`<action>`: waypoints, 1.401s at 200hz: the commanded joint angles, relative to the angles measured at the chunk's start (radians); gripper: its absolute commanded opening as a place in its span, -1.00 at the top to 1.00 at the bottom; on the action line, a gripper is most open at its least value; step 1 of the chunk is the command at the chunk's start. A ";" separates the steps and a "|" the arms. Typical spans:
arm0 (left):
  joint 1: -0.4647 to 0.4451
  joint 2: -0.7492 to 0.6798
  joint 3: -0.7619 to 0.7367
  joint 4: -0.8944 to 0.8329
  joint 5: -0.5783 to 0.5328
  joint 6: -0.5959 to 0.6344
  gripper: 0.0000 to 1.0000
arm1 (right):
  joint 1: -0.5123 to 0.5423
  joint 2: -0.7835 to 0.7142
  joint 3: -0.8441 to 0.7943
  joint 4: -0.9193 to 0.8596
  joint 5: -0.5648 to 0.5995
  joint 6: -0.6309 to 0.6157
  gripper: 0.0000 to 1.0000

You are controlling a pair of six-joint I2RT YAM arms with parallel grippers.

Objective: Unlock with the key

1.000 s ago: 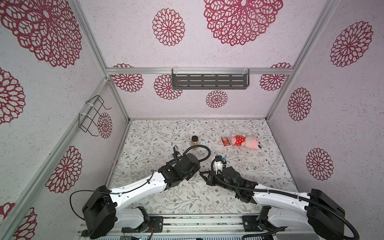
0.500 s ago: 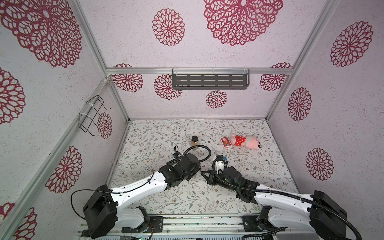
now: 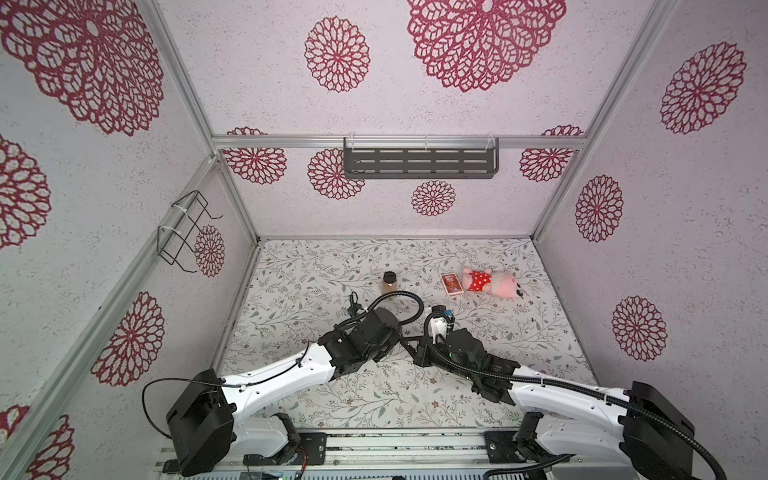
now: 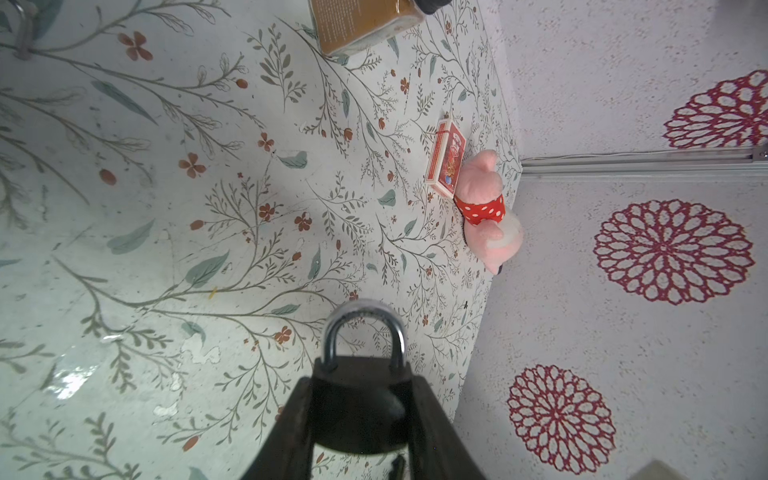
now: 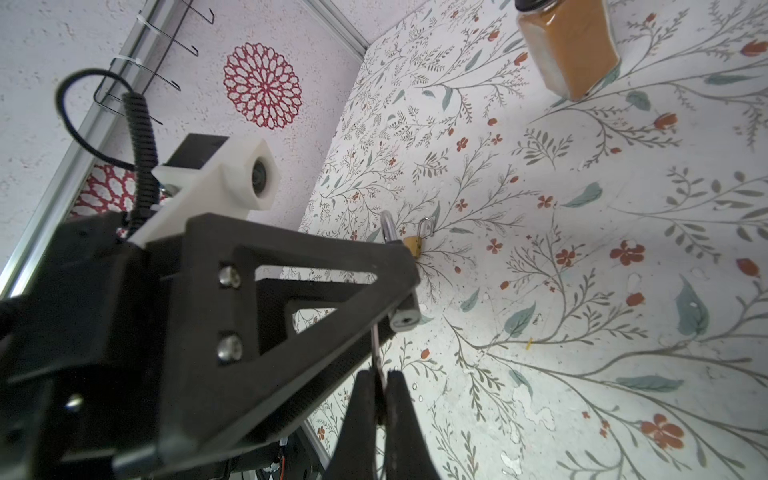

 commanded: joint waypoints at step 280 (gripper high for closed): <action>-0.007 -0.055 0.029 0.021 -0.010 -0.007 1.00 | -0.016 -0.012 0.072 -0.070 -0.005 -0.162 1.00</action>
